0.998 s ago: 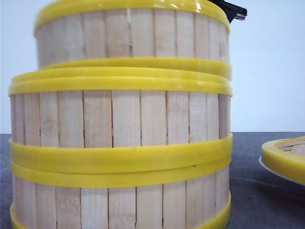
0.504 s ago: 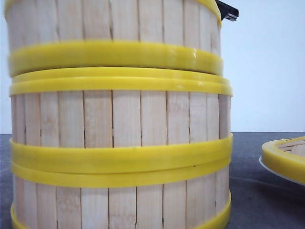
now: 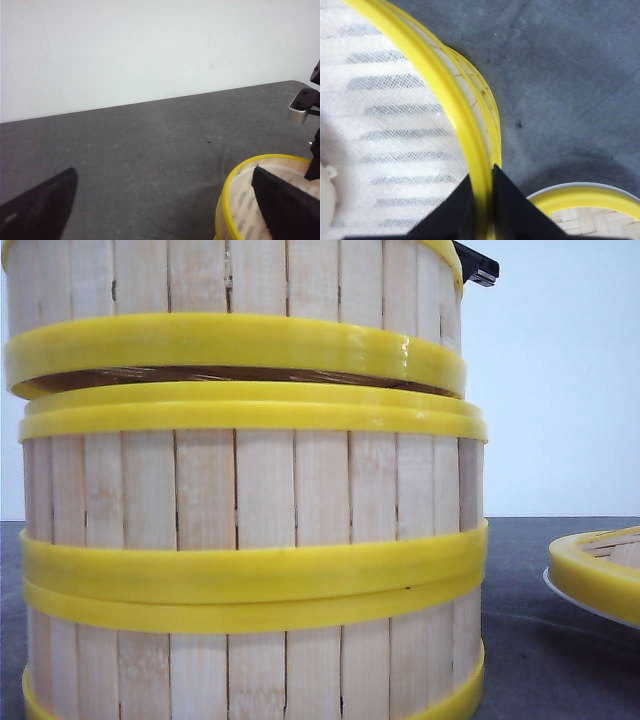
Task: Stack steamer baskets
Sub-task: 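Lower the one-bun basket onto the stack, seating its rim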
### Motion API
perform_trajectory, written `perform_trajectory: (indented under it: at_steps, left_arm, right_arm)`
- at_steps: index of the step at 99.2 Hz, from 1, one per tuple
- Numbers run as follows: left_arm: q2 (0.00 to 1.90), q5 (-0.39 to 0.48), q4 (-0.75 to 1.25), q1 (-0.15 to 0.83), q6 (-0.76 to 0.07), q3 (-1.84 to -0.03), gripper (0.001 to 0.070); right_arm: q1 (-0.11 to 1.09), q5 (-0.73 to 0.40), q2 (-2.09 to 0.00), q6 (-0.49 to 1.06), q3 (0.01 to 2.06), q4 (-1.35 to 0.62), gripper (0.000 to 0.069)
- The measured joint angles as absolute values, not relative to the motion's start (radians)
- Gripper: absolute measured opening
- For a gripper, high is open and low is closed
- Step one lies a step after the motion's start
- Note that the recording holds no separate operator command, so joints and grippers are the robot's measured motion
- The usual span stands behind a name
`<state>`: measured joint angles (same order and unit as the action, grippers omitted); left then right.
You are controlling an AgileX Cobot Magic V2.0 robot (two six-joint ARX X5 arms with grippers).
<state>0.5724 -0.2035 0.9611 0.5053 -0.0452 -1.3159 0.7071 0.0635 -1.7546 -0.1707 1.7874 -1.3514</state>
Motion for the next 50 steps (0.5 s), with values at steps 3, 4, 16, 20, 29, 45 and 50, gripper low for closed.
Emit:
perform_trajectory:
  at_steps: [3,4,16,20,29,45,50]
  left_arm:
    - [0.572,-0.204,0.961,0.505,-0.045,-1.316,0.0693]
    - [0.572,-0.204,0.961,0.505,-0.045,-1.316,0.0693]
    - [0.572,-0.204,0.961,0.505,-0.045,-1.316,0.0693]
    - [0.572,-0.204,0.961,0.505,-0.045,-1.316,0.0693]
    - [0.572,-0.204,0.961,0.505,-0.045,-1.316,0.0693]
    - [0.572,-0.204,0.961,0.505,-0.045,-1.316,0.0693]
    - [0.572,-0.204,0.961,0.505,-0.045,-1.316,0.0693]
  right_arm:
    - [0.707,0.064,-1.755,-0.17,1.787,-1.351,0.0019]
    - [0.707,0.064,-1.755,-0.169,1.787,-1.351,0.0019]
    - [0.707,0.064,-1.755,-0.162,1.787,-1.351,0.0019]
    - [0.707,0.064,-1.755,-0.16,1.787,-1.351,0.0019]
    - [0.707,0.064,-1.755,-0.16,1.787,-1.351,0.0019]
    - [0.707,0.064,-1.747,-0.155,1.787,-1.351,0.0019]
    - [0.707,0.065,-1.745,-0.153,1.787,-1.351,0.0019]
